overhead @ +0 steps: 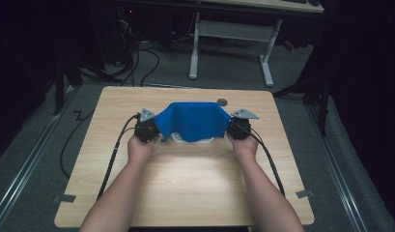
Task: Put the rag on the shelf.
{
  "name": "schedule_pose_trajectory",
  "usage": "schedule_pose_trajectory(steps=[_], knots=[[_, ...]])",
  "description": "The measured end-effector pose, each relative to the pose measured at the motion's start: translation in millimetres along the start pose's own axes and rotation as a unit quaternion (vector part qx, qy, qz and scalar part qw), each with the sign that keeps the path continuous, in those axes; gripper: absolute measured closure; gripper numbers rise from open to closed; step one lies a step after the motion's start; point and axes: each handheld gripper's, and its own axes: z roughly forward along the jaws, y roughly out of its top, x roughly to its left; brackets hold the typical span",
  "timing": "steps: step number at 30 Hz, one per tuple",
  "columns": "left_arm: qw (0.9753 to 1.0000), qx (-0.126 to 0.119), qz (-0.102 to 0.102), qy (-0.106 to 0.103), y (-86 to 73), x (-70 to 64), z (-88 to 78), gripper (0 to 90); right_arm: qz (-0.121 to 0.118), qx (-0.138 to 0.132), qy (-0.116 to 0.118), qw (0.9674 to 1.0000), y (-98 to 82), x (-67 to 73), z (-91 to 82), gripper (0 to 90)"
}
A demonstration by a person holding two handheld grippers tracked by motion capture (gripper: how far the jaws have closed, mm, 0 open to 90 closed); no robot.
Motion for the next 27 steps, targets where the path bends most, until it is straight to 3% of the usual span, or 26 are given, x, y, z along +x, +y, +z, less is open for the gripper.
schedule_pose_trajectory(steps=[5,8,15,27], knots=[[1.0,0.0,-0.004,0.001,-2.4,0.8,0.0,86.9,0.003,0.009,0.002,1.0,-4.2,0.6,3.4,87.9],[0.9999,-0.002,-0.01,0.008,-2.3,2.8,-2.0,80.5,0.004,0.009,0.001,1.0,-3.6,0.8,3.4,80.6],[0.9996,-0.003,-0.019,0.02,0.0,6.3,-6.1,72.9,0.004,0.007,-0.003,1.0,-1.0,-1.8,0.4,77.4],[0.9988,-0.015,-0.029,0.035,5.2,17.9,-24.5,66.4,-0.001,-0.001,-0.02,0.9998,8.7,-15.4,-14.9,71.1]])
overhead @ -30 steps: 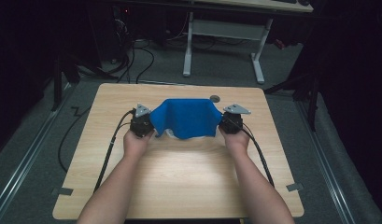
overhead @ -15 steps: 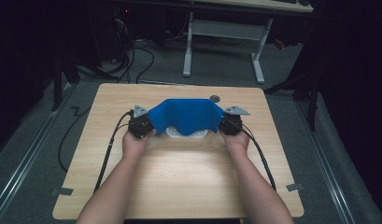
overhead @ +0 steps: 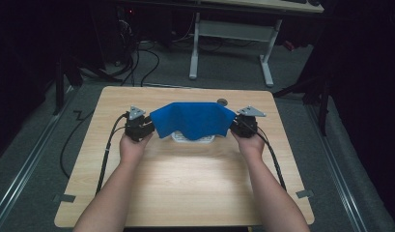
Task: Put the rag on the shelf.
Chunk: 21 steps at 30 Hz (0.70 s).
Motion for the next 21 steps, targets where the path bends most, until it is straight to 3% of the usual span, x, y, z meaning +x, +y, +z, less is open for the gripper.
schedule_pose_trajectory(steps=[10,16,21], knots=[[0.9999,-0.005,-0.008,0.013,-1.4,15.0,-19.1,64.9,0.002,-0.002,-0.018,0.9998,1.6,-13.4,-13.3,68.3],[0.9993,-0.006,-0.022,0.029,-6.3,31.7,-34.0,64.9,0.005,-0.005,-0.029,0.9995,1.9,-21.6,-22.2,64.7],[0.9991,-0.008,-0.026,0.034,-7.3,36.8,-39.5,64.7,0.008,-0.007,-0.028,0.9996,0.4,-24.9,-26.0,64.2]])
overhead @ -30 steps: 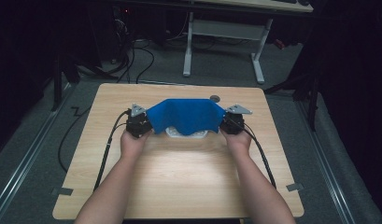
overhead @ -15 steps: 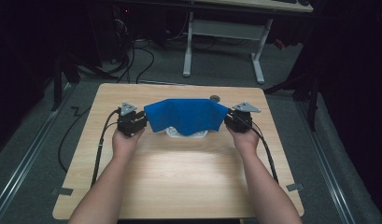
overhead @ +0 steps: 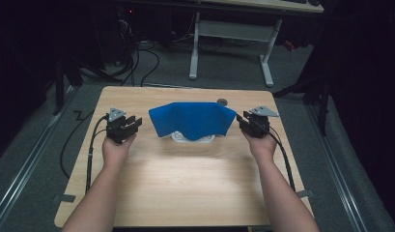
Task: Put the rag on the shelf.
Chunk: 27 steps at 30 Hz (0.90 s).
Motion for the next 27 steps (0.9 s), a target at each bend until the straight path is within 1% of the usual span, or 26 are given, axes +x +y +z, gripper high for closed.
schedule_pose_trajectory(steps=[1,2,4,5,6,9,10,11,12,13,14,15,16,18,19,20,21,22,23,24,25,26,27], knots=[[1.0,0.0,0.0,0.0,-0.2,0.3,-0.5,64.5,-0.001,-0.007,0.0,1.0,-1.2,-0.8,-0.7,64.3],[1.0,0.0,-0.001,-0.002,-0.6,0.7,-1.2,64.2,0.003,-0.007,-0.001,1.0,-2.0,-1.0,-1.2,64.0],[1.0,-0.002,-0.002,-0.003,-2.4,0.9,-3.2,63.0,0.002,-0.004,-0.001,1.0,-4.6,-2.1,-1.5,61.6],[1.0,-0.001,-0.005,-0.004,-3.1,1.0,-3.8,62.4,0.003,0.002,-0.002,1.0,-5.5,-2.0,-2.2,60.6],[1.0,0.004,-0.005,-0.005,-3.6,1.1,-4.7,61.8,0.003,0.004,-0.004,1.0,-6.1,-1.9,-2.8,60.0],[1.0,-0.003,-0.003,-0.003,-6.0,0.0,-8.7,59.7,-0.003,0.006,-0.001,1.0,-8.2,-1.1,-7.9,57.0],[1.0,-0.004,-0.009,-0.002,-8.2,-0.5,-13.1,58.6,-0.007,0.003,-0.002,1.0,-9.3,-0.5,-11.0,57.1],[0.9999,0.0,-0.01,0.003,-9.4,-1.2,-15.6,57.8,-0.008,-0.003,-0.002,1.0,-10.7,-0.4,-13.5,57.2],[0.9999,-0.001,-0.01,0.006,-10.5,-1.8,-17.6,56.7,-0.011,-0.004,-0.004,0.9999,-12.0,-0.9,-16.9,56.5],[0.9999,-0.001,-0.01,0.006,-10.5,-1.8,-17.6,56.1,-0.011,-0.004,-0.004,0.9999,-12.0,-0.9,-16.9,56.5],[0.9999,-0.003,-0.009,0.008,-13.7,-4.0,-23.6,55.7,-0.007,0.002,0.002,1.0,-14.1,-1.4,-22.3,55.7],[0.9999,-0.003,-0.009,0.008,-13.7,-4.0,-23.6,55.2,-0.007,0.002,0.002,1.0,-14.1,-1.4,-22.3,55.7],[0.9999,-0.004,-0.007,0.009,-17.5,-6.6,-31.3,54.6,-0.007,0.004,0.004,1.0,-16.1,-0.6,-29.0,54.4],[0.9999,-0.005,-0.004,0.009,-20.6,-9.0,-38.0,53.7,-0.013,-0.009,0.007,0.9998,-19.5,2.3,-37.1,53.4],[0.9999,-0.005,-0.004,0.009,-20.6,-9.0,-38.0,53.3,-0.02,-0.016,0.0,0.9997,-21.8,4.8,-42.2,52.1],[0.9999,-0.006,-0.008,0.005,-25.1,-12.1,-47.1,52.6,-0.027,-0.012,-0.001,0.9996,-24.0,8.0,-48.4,50.2],[0.9999,-0.006,-0.008,0.005,-25.1,-12.1,-47.1,52.3,-0.027,-0.012,-0.001,0.9996,-24.0,8.0,-48.4,50.2],[0.9999,-0.01,-0.01,0.0,-29.5,-15.7,-55.3,52.3,-0.028,-0.006,0.002,0.9996,-25.0,10.0,-51.6,48.7],[0.9999,-0.011,-0.011,-0.006,-34.8,-20.5,-64.4,52.2,-0.039,-0.003,0.013,0.9992,-28.6,17.1,-64.4,46.9],[0.9998,-0.011,-0.01,-0.013,-39.8,-25.4,-72.1,52.1,-0.045,-0.012,0.013,0.9988,-30.7,19.9,-69.8,46.6],[0.9998,-0.011,-0.01,-0.013,-39.8,-25.4,-72.1,51.6,-0.052,-0.023,0.014,0.9983,-34.0,24.9,-78.8,45.9],[0.9998,-0.009,-0.007,-0.018,-43.7,-30.0,-78.5,51.1,-0.056,-0.021,0.018,0.998,-36.1,28.6,-85.6,43.9],[0.9997,-0.009,0.003,-0.023,-52.0,-39.3,-92.1,50.8,-0.059,-0.011,0.024,0.9979,-37.9,32.3,-91.5,42.1]])
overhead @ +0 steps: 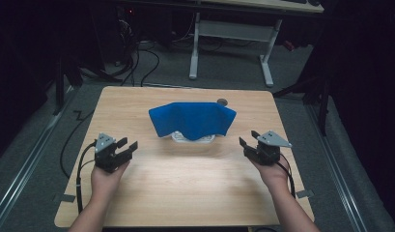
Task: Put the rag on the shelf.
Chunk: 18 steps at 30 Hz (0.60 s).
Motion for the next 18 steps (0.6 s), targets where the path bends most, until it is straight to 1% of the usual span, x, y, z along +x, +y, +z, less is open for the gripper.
schedule_pose_trajectory(steps=[2,3,5,6,7,8,9,10,11,12,13,14,15,16,17,18], knots=[[0.9999,0.002,-0.002,-0.01,-7.6,-7.2,-10.8,50.5,0.001,-0.004,0.011,0.9999,-5.9,9.9,-12.3,41.8],[0.9998,0.007,-0.005,-0.015,-13.3,-12.4,-16.8,50.3,0.001,-0.004,0.015,0.9999,-8.3,13.7,-16.4,41.5],[0.9996,0.017,-0.002,-0.022,-22.8,-21.5,-24.5,49.6,-0.003,0.004,0.022,0.9998,-15.9,25.5,-25.3,40.9],[0.9994,0.022,0.002,-0.026,-27.6,-26.5,-27.5,49.2,-0.01,0.007,0.024,0.9996,-20.7,33.1,-29.2,40.5],[0.9993,0.025,0.006,-0.028,-31.4,-30.6,-29.4,48.8,-0.009,0.008,0.028,0.9995,-24.7,38.3,-32.0,40.5],[0.9993,0.025,0.006,-0.028,-31.4,-30.6,-29.4,48.3,-0.009,0.008,0.028,0.9995,-24.7,38.3,-32.0,40.5],[0.9983,0.037,0.032,-0.03,-42.9,-43.6,-33.7,47.7,-0.008,0.016,0.034,0.9993,-31.7,49.0,-34.9,39.9],[0.9983,0.037,0.032,-0.03,-42.9,-43.6,-33.7,47.3,-0.008,0.016,0.034,0.9993,-31.7,49.0,-34.9,39.9],[0.9972,0.047,0.047,-0.035,-53.6,-52.6,-35.6,47.0,-0.008,0.025,0.034,0.9991,-37.2,59.5,-35.9,39.3],[0.9958,0.063,0.052,-0.041,-58.6,-57.4,-34.7,46.7,-0.006,0.028,0.034,0.999,-38.9,62.9,-36.3,39.2],[0.9958,0.063,0.052,-0.041,-58.6,-57.4,-34.7,45.3,-0.006,0.028,0.034,0.999,-38.9,62.9,-36.3,39.2],[0.9927,0.093,0.058,-0.051,-61.7,-63.1,-31.3,45.3,-0.003,0.027,0.033,0.9991,-41.5,66.7,-36.5,38.9],[0.9905,0.105,0.067,-0.058,-64.4,-67.8,-29.0,43.0,0.008,0.022,0.028,0.9993,-46.7,70.7,-36.3,38.6],[0.9896,0.107,0.071,-0.065,-66.4,-70.4,-27.6,43.0,0.021,0.015,0.024,0.9994,-55.1,72.9,-35.5,41.1],[0.9881,0.113,0.077,-0.069,-67.5,-73.1,-25.1,43.3,0.02,0.04,0.032,0.9985,-62.4,71.8,-32.3,39.3],[0.9864,0.117,0.088,-0.075,-67.7,-76.7,-20.7,43.2,0.008,0.042,0.034,0.9985,-63.9,70.4,-31.2,39.7]])
